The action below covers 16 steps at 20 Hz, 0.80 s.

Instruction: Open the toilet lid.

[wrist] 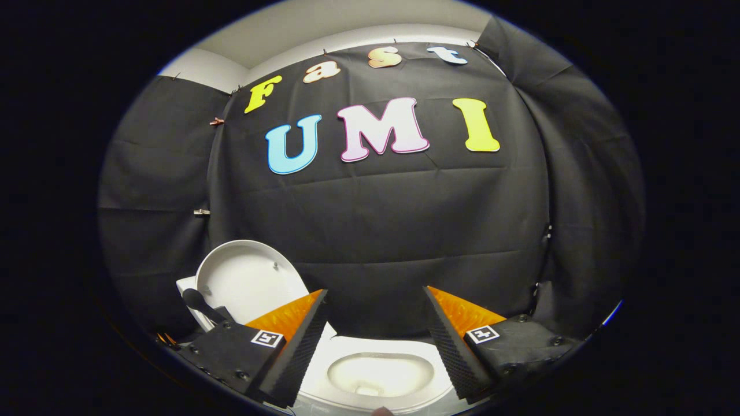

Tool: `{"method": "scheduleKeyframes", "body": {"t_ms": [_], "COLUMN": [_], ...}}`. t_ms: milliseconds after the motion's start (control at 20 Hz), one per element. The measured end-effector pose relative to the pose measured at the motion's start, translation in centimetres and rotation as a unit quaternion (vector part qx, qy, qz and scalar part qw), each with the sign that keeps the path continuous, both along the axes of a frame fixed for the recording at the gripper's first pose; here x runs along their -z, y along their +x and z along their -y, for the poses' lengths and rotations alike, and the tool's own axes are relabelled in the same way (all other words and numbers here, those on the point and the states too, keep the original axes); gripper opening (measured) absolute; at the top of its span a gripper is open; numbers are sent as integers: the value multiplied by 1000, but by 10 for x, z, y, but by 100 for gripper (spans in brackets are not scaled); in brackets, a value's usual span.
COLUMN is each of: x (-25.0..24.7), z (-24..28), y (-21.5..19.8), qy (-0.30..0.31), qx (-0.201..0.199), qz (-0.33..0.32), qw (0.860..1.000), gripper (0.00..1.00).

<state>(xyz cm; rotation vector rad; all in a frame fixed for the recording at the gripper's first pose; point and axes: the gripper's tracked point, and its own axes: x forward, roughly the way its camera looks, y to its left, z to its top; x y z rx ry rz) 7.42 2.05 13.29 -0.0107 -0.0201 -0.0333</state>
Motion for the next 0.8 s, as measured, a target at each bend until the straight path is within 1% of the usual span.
{"method": "scheduleKeyframes", "body": {"t_ms": [150, 300, 450, 800], "x": [0, 0, 3, 5], "z": [-4, -6, -7, 0], "y": [-2, -3, -4, -3], "qy": [3, -12, -12, -12], "qx": [-2, -2, -2, 9], "qz": [2, 8, 8, 6], "qw": [1000, 1000, 1000, 1000], "gripper": [99, 99, 99, 99]}}
